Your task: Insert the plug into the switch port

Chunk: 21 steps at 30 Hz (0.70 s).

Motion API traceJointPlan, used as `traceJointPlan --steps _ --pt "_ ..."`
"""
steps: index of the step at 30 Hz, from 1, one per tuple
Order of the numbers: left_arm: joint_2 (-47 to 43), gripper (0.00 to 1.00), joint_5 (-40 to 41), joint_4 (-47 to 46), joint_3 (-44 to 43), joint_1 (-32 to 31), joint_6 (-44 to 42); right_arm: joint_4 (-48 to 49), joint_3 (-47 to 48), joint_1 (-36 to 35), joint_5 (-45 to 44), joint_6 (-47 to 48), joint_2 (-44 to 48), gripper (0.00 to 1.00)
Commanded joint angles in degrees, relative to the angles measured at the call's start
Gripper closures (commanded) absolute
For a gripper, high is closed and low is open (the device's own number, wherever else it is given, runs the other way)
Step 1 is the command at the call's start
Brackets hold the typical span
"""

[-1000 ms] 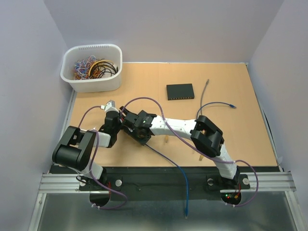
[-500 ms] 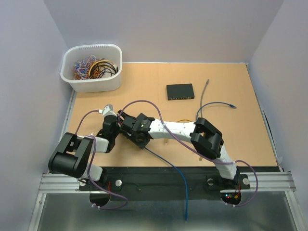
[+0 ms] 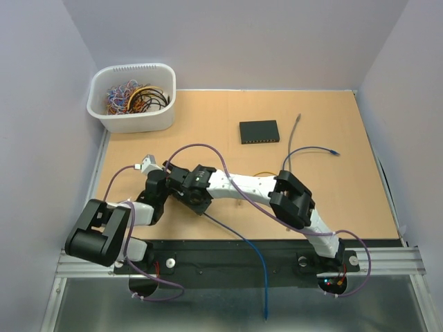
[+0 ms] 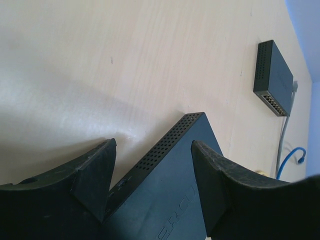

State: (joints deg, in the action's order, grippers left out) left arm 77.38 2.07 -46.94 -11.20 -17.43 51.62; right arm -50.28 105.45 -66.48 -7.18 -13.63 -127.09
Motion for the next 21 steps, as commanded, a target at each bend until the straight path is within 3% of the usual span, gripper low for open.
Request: traceJointPlan --steps 1,7,9,12,14,21 --pt "-4.2 0.28 -11.6 6.7 5.6 -6.8 5.5 19.2 6.2 9.9 -10.0 -12.4 -5.6 0.99" --pt "-5.8 0.28 -11.5 4.1 6.8 -8.1 7.6 24.2 3.9 10.5 -11.3 -12.7 -6.4 1.00" --pt "-5.8 0.28 -12.3 3.0 7.7 -8.6 8.1 28.9 0.4 10.4 -11.6 -12.0 -3.9 1.00" --pt "-5.8 0.28 -13.1 1.0 8.6 -8.8 9.4 45.9 -10.7 10.5 -11.5 -9.1 1.5 0.99" --pt "-5.9 0.28 -14.1 0.4 8.7 -8.8 9.7 52.2 -17.4 10.8 -11.2 -8.5 3.6 1.00" --pt "-7.8 0.28 -16.0 1.3 7.6 -8.9 10.0 64.7 -24.8 12.3 -8.9 -8.8 6.1 1.00"
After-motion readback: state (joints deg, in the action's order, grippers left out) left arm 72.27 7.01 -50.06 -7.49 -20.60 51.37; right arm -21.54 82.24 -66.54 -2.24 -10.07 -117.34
